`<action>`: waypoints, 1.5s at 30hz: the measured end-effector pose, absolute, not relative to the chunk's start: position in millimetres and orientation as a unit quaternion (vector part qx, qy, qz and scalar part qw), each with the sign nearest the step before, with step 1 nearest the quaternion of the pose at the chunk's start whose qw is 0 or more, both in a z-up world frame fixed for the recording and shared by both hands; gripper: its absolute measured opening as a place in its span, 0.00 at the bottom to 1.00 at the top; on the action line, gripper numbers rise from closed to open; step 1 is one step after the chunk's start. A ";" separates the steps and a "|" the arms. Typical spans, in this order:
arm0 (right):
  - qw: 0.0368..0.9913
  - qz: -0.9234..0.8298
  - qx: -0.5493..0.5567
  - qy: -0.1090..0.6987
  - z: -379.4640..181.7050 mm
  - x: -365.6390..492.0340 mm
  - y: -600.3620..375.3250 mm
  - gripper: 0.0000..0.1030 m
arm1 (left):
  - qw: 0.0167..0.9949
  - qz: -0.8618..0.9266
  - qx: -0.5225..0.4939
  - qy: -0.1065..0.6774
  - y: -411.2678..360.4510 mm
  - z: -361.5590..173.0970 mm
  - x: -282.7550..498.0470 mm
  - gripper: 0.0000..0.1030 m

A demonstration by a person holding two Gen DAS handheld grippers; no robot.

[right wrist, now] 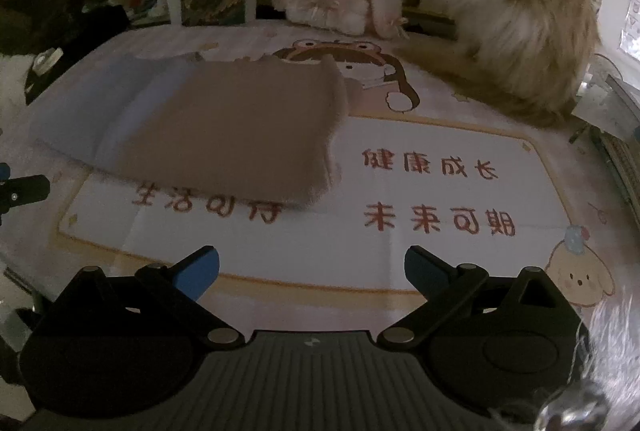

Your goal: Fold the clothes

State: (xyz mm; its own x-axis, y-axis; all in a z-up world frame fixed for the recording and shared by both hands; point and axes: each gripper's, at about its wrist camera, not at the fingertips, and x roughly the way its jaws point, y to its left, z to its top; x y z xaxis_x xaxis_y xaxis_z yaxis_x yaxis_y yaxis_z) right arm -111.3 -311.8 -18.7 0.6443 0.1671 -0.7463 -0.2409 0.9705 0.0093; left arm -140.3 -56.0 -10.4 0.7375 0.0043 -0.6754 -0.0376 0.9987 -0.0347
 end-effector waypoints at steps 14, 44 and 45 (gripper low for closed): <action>0.900 0.124 -0.036 0.417 -24.1 -117.1 -308.7 0.97 | 0.926 0.011 -0.001 0.377 -59.8 -11.4 -138.3 0.90; 0.899 0.060 -0.038 0.432 -21.6 -94.9 -260.7 0.97 | 0.829 0.012 -0.392 0.398 83.4 -48.2 -82.7 0.87; 0.899 0.057 -0.037 0.432 -21.2 -94.7 -260.4 0.97 | 0.823 0.017 -0.409 0.395 89.1 -50.9 -81.6 0.87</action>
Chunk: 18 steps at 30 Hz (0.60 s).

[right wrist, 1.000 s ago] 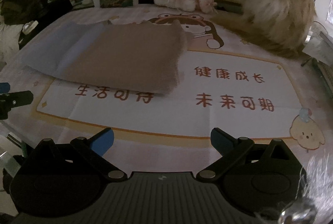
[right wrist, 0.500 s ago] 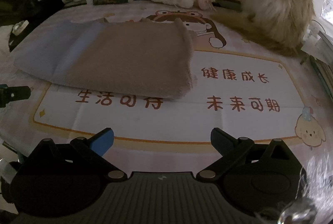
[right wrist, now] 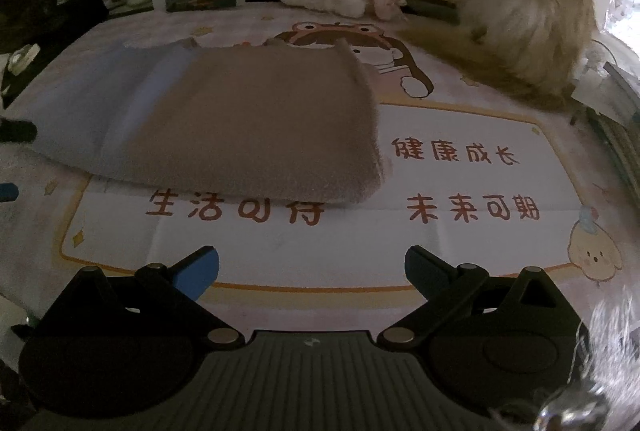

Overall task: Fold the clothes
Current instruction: 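Move the left gripper to the grey edge of the sweater and grasp it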

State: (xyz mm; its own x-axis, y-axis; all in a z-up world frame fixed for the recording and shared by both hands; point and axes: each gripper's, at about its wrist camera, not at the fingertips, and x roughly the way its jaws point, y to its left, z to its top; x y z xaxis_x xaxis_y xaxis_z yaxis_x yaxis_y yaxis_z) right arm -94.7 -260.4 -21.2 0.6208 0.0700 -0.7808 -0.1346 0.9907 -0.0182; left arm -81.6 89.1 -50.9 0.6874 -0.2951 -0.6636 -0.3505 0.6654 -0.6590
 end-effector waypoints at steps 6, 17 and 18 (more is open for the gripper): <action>0.901 0.040 -0.037 0.431 -19.7 -94.1 -258.5 0.97 | 0.793 0.044 -0.478 0.376 112.1 -64.9 -77.5 0.86; 0.900 0.026 -0.049 0.432 -17.0 -92.5 -249.9 0.97 | 0.756 0.072 -0.558 0.335 140.2 -79.6 -48.2 0.68; 0.900 0.024 -0.050 0.431 -16.6 -92.2 -249.3 0.97 | 0.749 0.073 -0.567 0.334 141.9 -81.4 -46.3 0.65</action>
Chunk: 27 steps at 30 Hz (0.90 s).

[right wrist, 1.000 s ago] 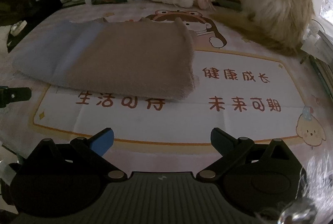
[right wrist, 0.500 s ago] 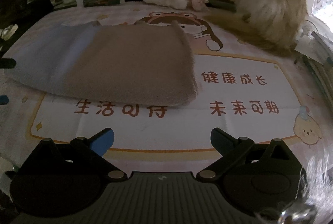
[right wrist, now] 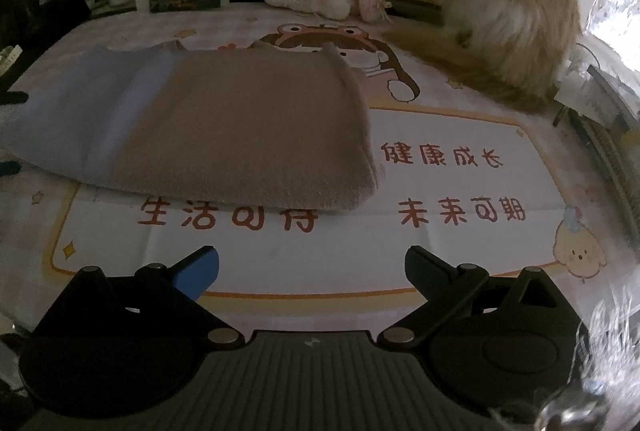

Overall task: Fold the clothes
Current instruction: 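Move the left gripper to the grey edge of the sweater and grasp it, then grasp the beige edge with the right gripper while the left gripper holds the grey edge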

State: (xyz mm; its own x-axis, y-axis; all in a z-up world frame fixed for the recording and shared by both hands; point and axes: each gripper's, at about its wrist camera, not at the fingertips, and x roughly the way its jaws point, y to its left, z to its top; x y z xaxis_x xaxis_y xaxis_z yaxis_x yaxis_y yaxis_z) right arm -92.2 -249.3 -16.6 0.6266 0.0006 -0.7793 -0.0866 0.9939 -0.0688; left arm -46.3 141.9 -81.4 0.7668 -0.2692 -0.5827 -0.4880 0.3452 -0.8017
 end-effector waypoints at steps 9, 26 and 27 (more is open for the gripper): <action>0.897 0.019 -0.061 0.438 -16.7 -90.2 -239.8 0.97 | 0.748 0.075 -0.565 0.341 143.0 -86.5 -38.3 0.09; 0.892 0.015 -0.065 0.447 -18.7 -86.2 -229.8 0.97 | 0.804 0.038 -0.467 0.366 134.8 -75.2 -28.6 0.26; 0.892 0.015 -0.065 0.447 -18.4 -85.6 -229.6 0.97 | 0.804 0.037 -0.469 0.364 134.0 -75.6 -26.2 0.28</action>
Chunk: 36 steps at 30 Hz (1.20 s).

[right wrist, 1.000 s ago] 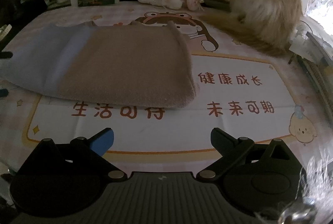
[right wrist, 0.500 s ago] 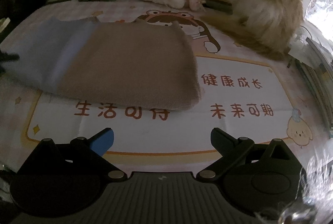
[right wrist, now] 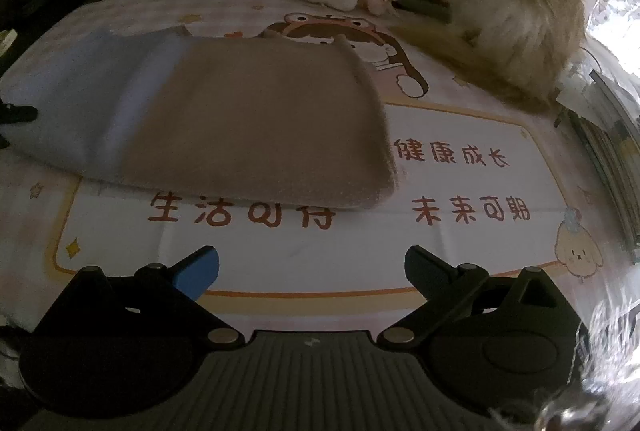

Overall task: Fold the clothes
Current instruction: 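Grasp the beige edge with the right gripper while the left gripper holds the grey edge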

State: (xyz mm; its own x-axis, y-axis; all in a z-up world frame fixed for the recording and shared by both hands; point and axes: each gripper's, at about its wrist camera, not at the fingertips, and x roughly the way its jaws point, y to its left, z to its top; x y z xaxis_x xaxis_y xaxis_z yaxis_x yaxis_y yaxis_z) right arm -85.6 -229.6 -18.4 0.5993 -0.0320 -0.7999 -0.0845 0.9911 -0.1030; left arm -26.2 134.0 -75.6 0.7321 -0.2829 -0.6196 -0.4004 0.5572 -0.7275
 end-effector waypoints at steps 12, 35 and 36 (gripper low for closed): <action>0.899 0.010 -0.055 0.435 -14.7 -77.7 -235.3 0.97 | 0.782 0.044 -0.522 0.339 137.3 -87.9 -29.1 0.25; 0.895 0.151 -0.042 0.417 -20.2 3.7 -269.8 0.64 | 0.821 0.133 -0.457 0.316 131.1 -65.7 -49.4 0.11; 0.889 0.163 -0.047 0.425 -23.6 6.4 -269.7 0.53 | 0.824 0.138 -0.451 0.314 127.9 -61.6 -50.0 0.10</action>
